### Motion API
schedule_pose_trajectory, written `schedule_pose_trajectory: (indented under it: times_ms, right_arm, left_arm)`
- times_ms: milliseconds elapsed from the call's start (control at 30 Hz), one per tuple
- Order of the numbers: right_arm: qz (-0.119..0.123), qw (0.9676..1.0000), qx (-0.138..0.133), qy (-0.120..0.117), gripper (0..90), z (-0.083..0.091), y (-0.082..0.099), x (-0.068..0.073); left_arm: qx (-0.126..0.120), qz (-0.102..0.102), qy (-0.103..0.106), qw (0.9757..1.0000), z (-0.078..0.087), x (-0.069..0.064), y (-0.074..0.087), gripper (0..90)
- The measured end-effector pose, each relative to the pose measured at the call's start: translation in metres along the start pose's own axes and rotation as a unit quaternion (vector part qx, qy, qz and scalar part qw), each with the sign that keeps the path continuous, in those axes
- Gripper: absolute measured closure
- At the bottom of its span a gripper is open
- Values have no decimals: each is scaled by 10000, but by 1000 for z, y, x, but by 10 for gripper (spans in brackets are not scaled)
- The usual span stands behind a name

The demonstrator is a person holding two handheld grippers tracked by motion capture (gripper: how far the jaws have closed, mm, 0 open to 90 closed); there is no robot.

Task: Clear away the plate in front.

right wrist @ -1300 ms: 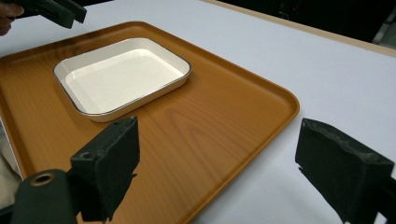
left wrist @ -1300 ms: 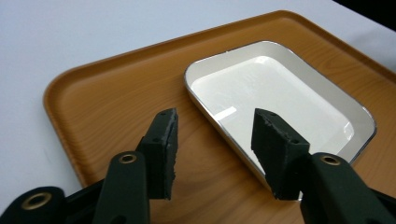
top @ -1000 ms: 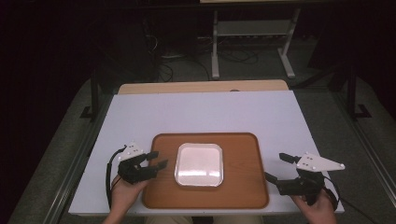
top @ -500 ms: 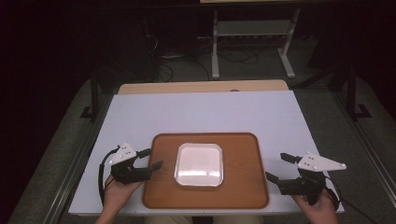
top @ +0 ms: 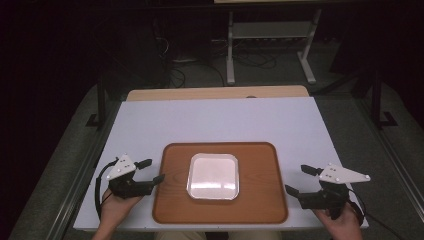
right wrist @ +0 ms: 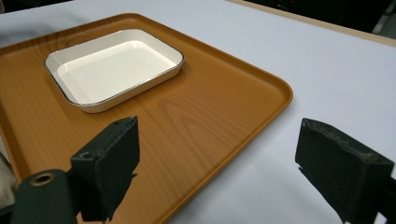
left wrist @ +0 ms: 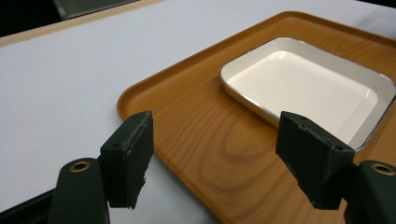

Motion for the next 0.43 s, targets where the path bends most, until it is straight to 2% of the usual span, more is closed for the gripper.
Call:
schedule_pose_trajectory:
  times_ms: [267,433]
  right_arm:
    - [31,9999,48,-111,130,-2,1,2]
    - [70,9998,76,-164,130,-2,2,2]
  left_arm:
    - [189,170,-58,9997,3,5,10,284]
    - [121,203,-85,9997,4,6,8,290]
Point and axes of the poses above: each handheld gripper's, and its own axes: z roughly backward along the jaws, y roughly out of its underside, x roughly to its left, the point moved 2 cm from there along -z, roughly forward along the jaws, and after that the axes turned 12 degrees about -x, right-handed, at the moved point
